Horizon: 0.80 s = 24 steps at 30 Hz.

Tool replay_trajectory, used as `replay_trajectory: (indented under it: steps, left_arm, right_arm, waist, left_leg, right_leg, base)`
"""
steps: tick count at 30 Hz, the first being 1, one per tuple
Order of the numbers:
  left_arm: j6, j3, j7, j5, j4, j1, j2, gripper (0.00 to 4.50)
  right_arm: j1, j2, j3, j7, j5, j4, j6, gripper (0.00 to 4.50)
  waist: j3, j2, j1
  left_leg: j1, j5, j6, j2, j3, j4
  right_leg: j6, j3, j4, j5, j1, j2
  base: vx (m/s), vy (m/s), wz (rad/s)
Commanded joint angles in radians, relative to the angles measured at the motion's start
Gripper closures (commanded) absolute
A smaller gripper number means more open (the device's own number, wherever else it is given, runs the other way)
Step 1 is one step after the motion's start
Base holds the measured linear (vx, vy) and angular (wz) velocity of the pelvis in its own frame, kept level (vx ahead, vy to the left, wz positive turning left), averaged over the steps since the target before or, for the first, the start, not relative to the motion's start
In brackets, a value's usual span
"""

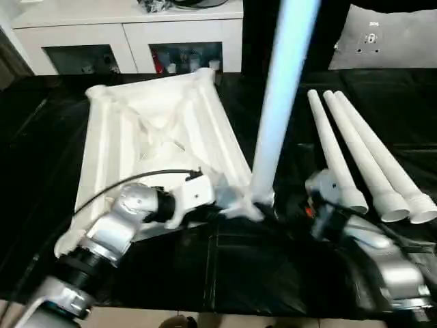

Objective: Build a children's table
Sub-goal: Insert table leg to table base

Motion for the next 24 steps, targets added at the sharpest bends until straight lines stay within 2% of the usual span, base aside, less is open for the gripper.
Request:
replay_trajectory:
  steps: [1,2,3,8,9,11,14,20,22,24]
  left_arm:
    - [-0.026,-0.056,-0.075,0.021,0.025,0.004,0.018,4.50]
    - [-0.078,-0.077,-0.143,0.021,0.051,-0.012,0.040,4.50]
    - [-0.095,-0.089,-0.177,0.021,0.058,-0.019,0.049,4.50]
    - [-0.144,-0.125,-0.253,0.018,0.076,-0.040,0.062,4.50]
    - [-0.155,-0.130,-0.261,0.020,0.079,-0.043,0.063,4.50]
    - [-0.166,-0.137,-0.269,0.024,0.084,-0.047,0.064,4.50]
    - [-0.200,-0.149,-0.295,0.032,0.102,-0.060,0.063,4.50]
    - [-0.241,-0.152,-0.326,0.045,0.138,-0.080,0.060,4.50]
    - [-0.249,-0.157,-0.334,0.043,0.148,-0.090,0.062,4.50]
    - [-0.258,-0.161,-0.339,0.045,0.156,-0.096,0.064,4.50]
  right_arm:
    - [-0.003,-0.015,0.023,0.049,0.013,-0.022,0.008,0.06]
    - [-0.031,-0.059,0.061,0.117,-0.008,-0.005,-0.014,0.06]
    - [-0.050,-0.077,0.086,0.152,-0.025,0.008,-0.029,0.06]
    - [-0.116,-0.090,0.139,0.223,-0.059,0.069,-0.060,0.06]
    - [-0.127,-0.091,0.146,0.233,-0.066,0.081,-0.067,0.06]
    - [-0.140,-0.092,0.156,0.251,-0.069,0.093,-0.072,0.06]
    - [-0.173,-0.098,0.178,0.314,-0.054,0.114,-0.062,0.06]
    - [-0.202,-0.109,0.207,0.385,-0.031,0.130,-0.048,0.63]
    - [-0.212,-0.112,0.217,0.413,-0.027,0.142,-0.041,0.80]
    - [-0.216,-0.114,0.223,0.430,-0.026,0.148,-0.034,0.93]
  waist:
    - [-0.063,-0.009,0.003]
    - [-0.062,-0.013,0.004]
    - [-0.063,-0.013,0.006]
    - [-0.059,-0.012,0.014]
    - [-0.059,-0.015,0.017]
    - [-0.061,-0.013,0.023]
    - [-0.062,-0.017,0.023]
    - [-0.058,-0.019,0.025]
    - [-0.057,-0.023,0.025]
    - [-0.057,-0.021,0.026]
  left_leg:
    - [0.009,-0.081,0.095,0.041,-0.015,-0.046]
    - [0.008,-0.082,0.099,0.040,-0.016,-0.045]
    - [0.010,-0.084,0.100,0.042,-0.013,-0.044]
    - [0.013,-0.116,0.093,0.048,-0.011,-0.047]
    - [0.014,-0.112,0.090,0.049,-0.011,-0.046]
    - [0.014,-0.101,0.091,0.050,-0.011,-0.044]
    - [0.009,-0.091,0.097,0.048,-0.012,-0.040]
    - [0.010,-0.117,0.094,0.050,-0.012,-0.042]
    - [0.010,-0.122,0.091,0.050,-0.011,-0.043]
    - [0.010,-0.117,0.090,0.050,-0.012,-0.042]
  right_leg:
    - [-0.251,0.027,-0.054,0.170,0.051,-0.066]
    - [-0.255,0.026,-0.055,0.151,0.051,-0.065]
    - [-0.257,0.027,-0.054,0.136,0.049,-0.065]
    - [-0.275,0.028,-0.056,0.058,0.041,-0.069]
    - [-0.278,0.029,-0.055,0.060,0.041,-0.070]
    - [-0.279,0.030,-0.051,0.078,0.040,-0.070]
    - [-0.283,0.028,-0.045,0.104,0.041,-0.068]
    - [-0.281,0.029,-0.049,0.054,0.038,-0.071]
    - [-0.282,0.029,-0.050,0.046,0.038,-0.072]
    - [-0.285,0.029,-0.049,0.050,0.038,-0.072]
  base:
    - [0.000,0.000,0.00]
    - [0.000,0.000,0.00]
    - [0.000,0.000,0.00]
    - [0.000,0.000,0.00]
    - [0.000,0.000,0.00]
    - [0.000,0.000,0.00]
    - [0.000,0.000,0.00]
    - [0.000,0.000,0.00]
    - [0.000,0.000,0.00]
    - [0.000,0.000,0.00]
